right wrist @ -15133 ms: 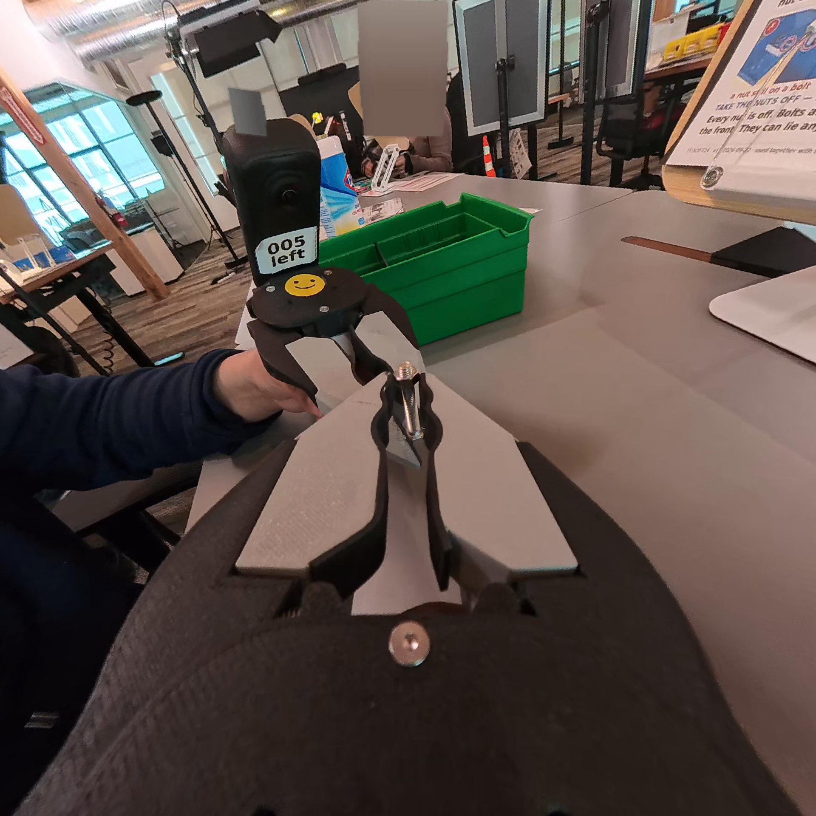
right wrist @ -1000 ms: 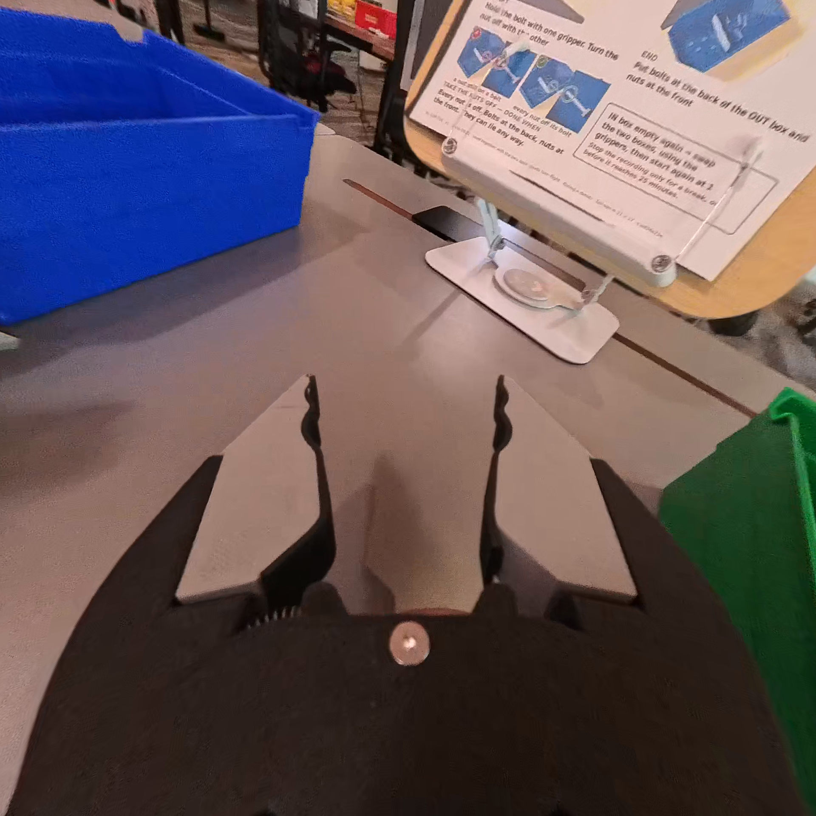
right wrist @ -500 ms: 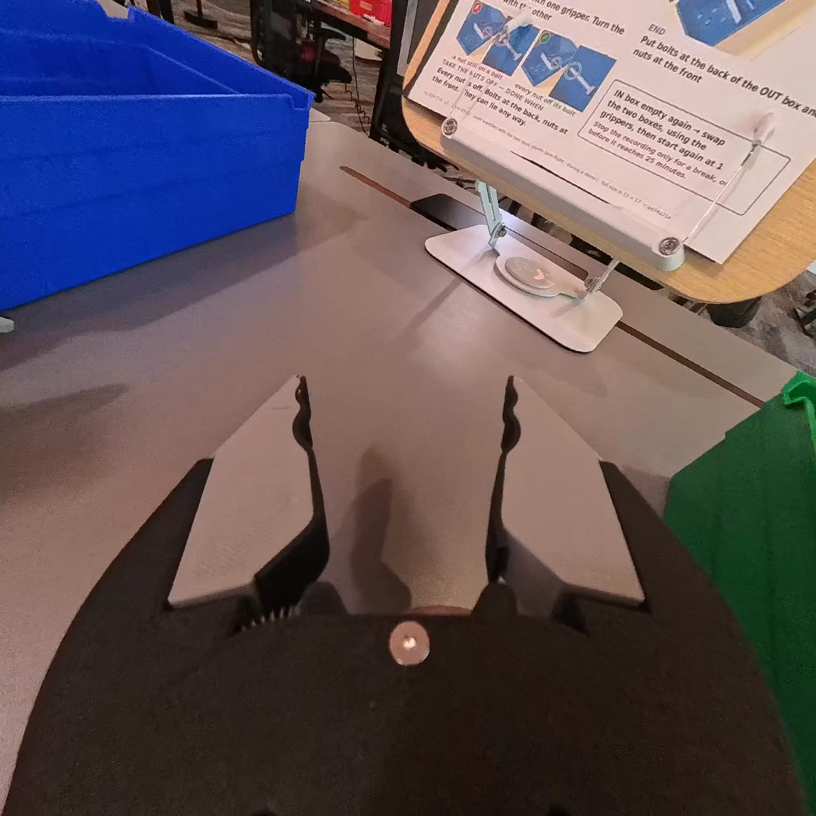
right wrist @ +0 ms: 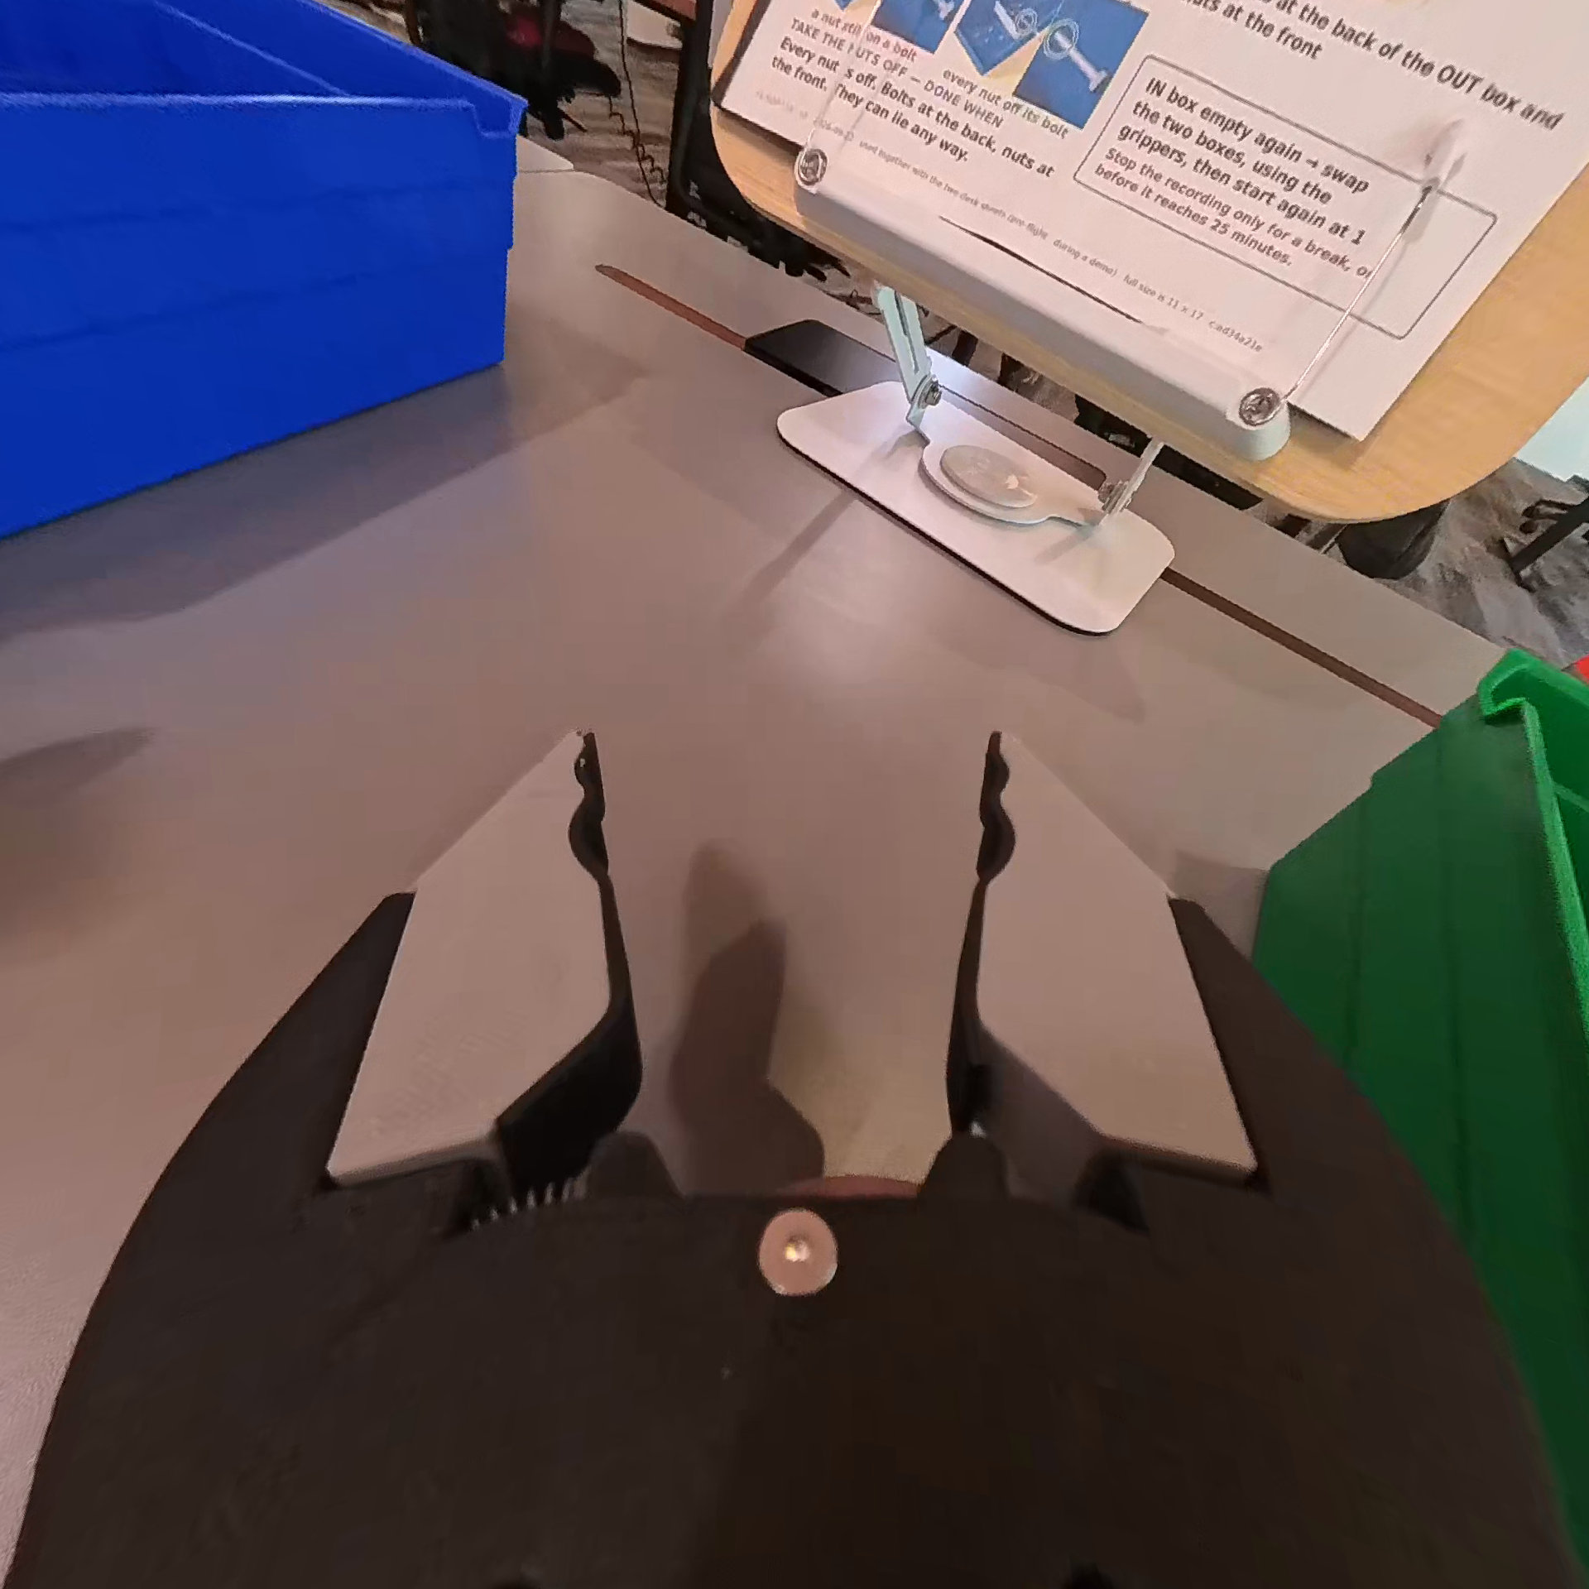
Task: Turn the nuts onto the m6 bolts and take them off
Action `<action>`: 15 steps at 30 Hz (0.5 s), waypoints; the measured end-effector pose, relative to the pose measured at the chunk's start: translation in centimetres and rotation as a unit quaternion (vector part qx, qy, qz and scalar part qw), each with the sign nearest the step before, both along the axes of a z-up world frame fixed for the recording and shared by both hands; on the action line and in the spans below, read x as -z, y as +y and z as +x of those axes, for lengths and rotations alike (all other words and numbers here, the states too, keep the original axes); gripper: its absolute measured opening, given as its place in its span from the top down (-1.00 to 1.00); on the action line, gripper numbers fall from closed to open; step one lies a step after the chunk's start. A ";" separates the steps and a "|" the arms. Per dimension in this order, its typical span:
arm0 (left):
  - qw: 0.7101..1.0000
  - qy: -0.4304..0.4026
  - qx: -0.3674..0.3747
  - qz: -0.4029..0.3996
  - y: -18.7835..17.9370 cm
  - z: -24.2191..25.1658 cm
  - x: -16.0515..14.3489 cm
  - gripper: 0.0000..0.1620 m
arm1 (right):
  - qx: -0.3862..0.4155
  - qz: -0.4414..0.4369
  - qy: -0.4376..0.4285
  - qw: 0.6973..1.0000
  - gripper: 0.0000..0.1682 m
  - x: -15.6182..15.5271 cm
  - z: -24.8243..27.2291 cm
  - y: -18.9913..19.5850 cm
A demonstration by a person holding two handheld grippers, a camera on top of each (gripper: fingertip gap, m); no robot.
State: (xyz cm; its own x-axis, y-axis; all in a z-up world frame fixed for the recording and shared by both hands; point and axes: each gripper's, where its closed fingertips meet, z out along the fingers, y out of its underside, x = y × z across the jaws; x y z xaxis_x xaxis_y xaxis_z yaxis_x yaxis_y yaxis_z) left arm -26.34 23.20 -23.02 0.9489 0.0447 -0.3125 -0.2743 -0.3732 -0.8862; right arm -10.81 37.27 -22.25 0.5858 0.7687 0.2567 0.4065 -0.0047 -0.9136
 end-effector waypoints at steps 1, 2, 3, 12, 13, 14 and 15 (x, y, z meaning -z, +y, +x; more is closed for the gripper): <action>1.000 -0.003 0.000 -0.003 0.0 0.0 0.1 0.05 | 0.000 -0.002 -0.002 1.000 -0.02 0.1 0.0 0.0; 1.000 -0.005 0.001 -0.007 0.1 0.0 0.2 0.05 | 0.000 -0.001 -0.003 1.000 -0.02 0.1 0.0 0.0; 1.000 -0.006 0.001 -0.009 0.2 0.0 0.3 0.05 | 0.000 0.002 -0.004 1.000 -0.02 0.0 0.0 0.0; 1.000 0.015 -0.004 -0.015 0.5 0.0 0.5 0.02 | 0.001 0.017 0.010 1.000 -0.01 -0.8 0.4 -0.5; 1.000 0.016 -0.005 -0.013 0.5 0.0 0.4 0.02 | 0.003 0.018 0.011 1.000 -0.01 -0.9 0.5 -0.5; 1.000 0.017 -0.005 -0.012 0.5 0.0 0.4 0.03 | 0.003 0.019 0.012 1.000 0.00 -0.9 0.5 -0.5; 1.000 0.019 -0.005 -0.011 0.5 0.0 0.4 0.03 | 0.003 0.020 0.013 1.000 -0.01 -1.0 0.5 -0.5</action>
